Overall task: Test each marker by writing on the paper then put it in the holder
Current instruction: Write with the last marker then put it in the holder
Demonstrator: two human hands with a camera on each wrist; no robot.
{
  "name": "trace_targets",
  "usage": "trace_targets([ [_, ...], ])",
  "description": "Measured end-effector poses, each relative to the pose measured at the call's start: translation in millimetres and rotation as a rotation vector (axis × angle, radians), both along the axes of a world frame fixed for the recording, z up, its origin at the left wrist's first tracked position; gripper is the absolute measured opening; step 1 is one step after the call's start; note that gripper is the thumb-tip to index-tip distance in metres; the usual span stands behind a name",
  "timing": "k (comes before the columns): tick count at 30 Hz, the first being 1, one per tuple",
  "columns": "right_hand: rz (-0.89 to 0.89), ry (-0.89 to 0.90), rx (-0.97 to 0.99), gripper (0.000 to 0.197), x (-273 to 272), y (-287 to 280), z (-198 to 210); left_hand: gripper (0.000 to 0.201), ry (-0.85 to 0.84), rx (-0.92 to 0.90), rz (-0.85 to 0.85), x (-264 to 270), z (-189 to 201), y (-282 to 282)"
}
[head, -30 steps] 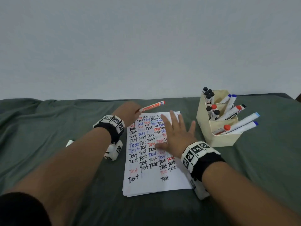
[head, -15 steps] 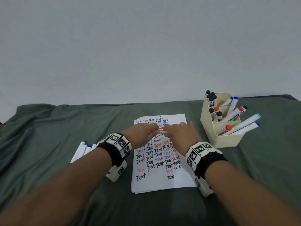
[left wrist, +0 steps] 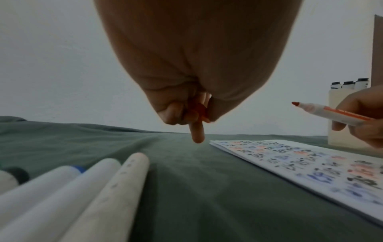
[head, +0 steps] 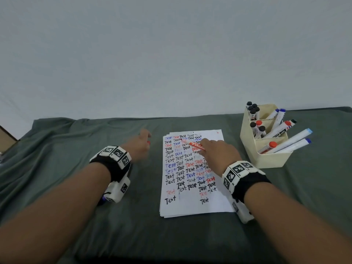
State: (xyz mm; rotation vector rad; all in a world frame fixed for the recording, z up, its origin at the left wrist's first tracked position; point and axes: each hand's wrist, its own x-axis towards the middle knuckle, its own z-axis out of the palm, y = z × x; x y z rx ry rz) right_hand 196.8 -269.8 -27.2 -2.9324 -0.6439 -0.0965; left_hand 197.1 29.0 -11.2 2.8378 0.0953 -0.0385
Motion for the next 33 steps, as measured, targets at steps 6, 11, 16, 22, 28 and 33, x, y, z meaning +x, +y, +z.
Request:
trace_targets([
  [6,0.001,0.009,0.01,0.02,0.8,-0.5,0.0,0.014,0.051,0.229,-0.173,-2.6,9.5,10.8],
  [11,-0.013,0.015,0.007,0.021,1.0,-0.6,-0.9,0.028,0.072,0.321,-0.229,-1.4,-0.7,1.5],
  [16,-0.02,0.037,0.024,0.026,-0.5,-1.0,0.9,0.045,0.06,0.292,-0.165,-5.1,-6.9,-1.3],
  [22,0.062,0.056,0.211,0.065,0.1,-2.3,4.3,0.08,0.0,0.322,-0.312,-49.1,-7.5,-51.4],
  [28,0.049,-0.026,0.332,0.037,-2.3,-5.7,6.1,0.122,0.472,0.273,-0.231,-94.0,-39.6,-90.0],
  [33,0.096,0.123,0.515,0.09,-16.7,-23.3,13.3,0.121,0.458,0.269,-0.212,-96.8,-42.6,-91.2],
])
